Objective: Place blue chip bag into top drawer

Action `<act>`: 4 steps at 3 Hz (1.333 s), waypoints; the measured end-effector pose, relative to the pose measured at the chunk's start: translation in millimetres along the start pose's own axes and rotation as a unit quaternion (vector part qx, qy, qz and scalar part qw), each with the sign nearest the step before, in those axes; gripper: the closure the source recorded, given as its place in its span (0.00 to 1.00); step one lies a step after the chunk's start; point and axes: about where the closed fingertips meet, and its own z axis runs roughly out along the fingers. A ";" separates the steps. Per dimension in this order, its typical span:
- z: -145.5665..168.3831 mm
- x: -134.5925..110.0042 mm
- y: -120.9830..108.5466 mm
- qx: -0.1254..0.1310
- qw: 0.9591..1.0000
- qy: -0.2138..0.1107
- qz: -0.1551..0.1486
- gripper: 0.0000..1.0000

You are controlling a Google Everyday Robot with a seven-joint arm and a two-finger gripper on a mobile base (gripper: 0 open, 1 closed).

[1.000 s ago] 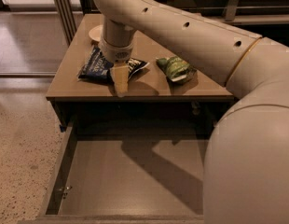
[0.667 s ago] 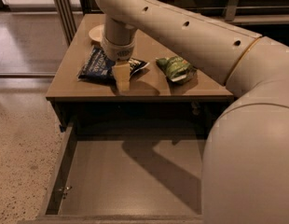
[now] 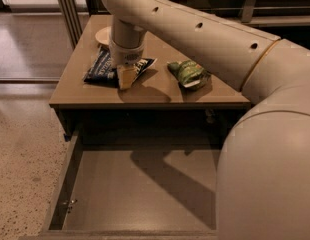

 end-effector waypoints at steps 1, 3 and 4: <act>0.0 0.0 0.0 0.000 1.000 0.000 0.000 0.72; 0.1 0.0 0.0 0.000 1.000 0.000 0.000 1.00; 0.1 0.0 0.0 0.000 1.000 0.000 0.000 1.00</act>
Offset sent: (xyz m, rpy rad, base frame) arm 0.0000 0.0000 0.0000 0.0000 0.0000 0.0000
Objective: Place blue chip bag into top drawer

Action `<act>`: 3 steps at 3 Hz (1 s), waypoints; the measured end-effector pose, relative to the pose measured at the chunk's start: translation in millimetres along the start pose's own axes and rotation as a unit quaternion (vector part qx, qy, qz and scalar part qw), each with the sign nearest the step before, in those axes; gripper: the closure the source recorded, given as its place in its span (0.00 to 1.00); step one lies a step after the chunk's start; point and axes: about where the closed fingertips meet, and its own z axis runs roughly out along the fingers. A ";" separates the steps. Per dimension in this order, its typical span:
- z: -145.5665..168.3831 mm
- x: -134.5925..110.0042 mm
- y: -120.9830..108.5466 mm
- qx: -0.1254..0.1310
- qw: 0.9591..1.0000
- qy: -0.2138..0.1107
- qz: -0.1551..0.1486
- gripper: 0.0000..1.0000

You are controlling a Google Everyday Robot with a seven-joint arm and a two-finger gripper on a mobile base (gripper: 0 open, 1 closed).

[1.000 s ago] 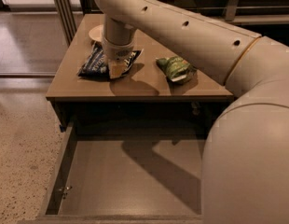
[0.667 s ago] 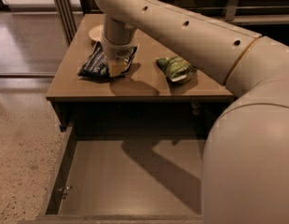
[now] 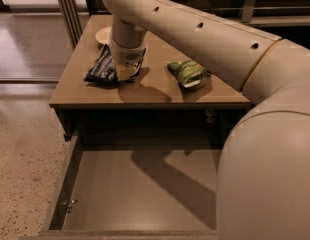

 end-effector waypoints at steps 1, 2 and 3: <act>-3.8 -1.6 0.5 0.000 1.000 -0.012 -0.002 1.00; -31.0 -4.6 4.9 0.007 0.999 -0.048 -0.010 1.00; -96.2 -7.1 27.4 0.026 0.995 -0.094 -0.022 1.00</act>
Offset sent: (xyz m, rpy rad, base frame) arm -0.0319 -0.0144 0.0641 0.1774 0.0283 0.1037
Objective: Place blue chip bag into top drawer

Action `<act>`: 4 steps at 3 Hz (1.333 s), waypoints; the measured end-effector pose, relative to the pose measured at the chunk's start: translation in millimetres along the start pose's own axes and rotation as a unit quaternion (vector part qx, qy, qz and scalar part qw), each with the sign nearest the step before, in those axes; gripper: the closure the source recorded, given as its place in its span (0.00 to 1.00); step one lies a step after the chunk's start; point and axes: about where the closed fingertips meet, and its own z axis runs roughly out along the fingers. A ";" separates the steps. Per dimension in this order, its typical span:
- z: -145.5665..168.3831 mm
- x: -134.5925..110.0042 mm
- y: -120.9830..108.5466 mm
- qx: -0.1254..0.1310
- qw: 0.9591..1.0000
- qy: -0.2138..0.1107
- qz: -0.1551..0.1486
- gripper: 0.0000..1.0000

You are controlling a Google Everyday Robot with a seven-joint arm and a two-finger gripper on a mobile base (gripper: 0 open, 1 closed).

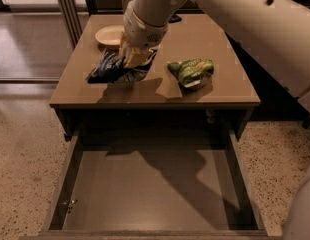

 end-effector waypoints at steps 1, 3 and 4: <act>-41.6 -9.2 22.5 0.013 0.999 -0.036 0.002 1.00; -84.5 -32.5 89.5 0.012 0.988 -0.155 0.021 1.00; -80.0 -29.6 104.1 -0.012 0.984 -0.175 0.025 1.00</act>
Offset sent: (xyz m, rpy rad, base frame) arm -0.1255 -0.0619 0.0700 0.3528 0.1090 0.0590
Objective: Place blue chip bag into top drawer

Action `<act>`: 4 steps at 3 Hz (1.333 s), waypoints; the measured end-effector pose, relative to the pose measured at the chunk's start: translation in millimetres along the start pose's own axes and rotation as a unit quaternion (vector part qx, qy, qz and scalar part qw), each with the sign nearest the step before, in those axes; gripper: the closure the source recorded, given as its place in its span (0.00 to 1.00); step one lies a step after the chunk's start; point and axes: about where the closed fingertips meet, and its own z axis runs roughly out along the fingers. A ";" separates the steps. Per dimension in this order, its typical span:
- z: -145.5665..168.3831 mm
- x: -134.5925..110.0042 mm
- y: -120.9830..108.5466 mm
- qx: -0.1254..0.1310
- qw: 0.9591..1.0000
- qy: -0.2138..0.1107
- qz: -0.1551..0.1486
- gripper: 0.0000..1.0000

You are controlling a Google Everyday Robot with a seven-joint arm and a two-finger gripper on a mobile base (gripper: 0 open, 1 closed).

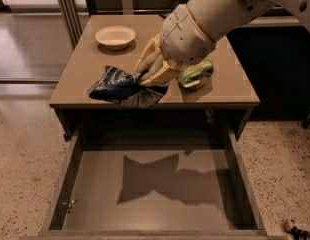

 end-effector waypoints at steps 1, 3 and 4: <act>1.1 -0.6 0.7 -0.001 1.000 -0.001 0.000 1.00; 27.1 0.1 52.0 -0.018 0.999 -0.008 0.037 1.00; 43.9 7.1 79.6 -0.027 0.998 -0.004 0.052 1.00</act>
Offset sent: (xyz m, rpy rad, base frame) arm -0.0573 -0.0015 -0.0487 -0.0030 0.1167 -0.0422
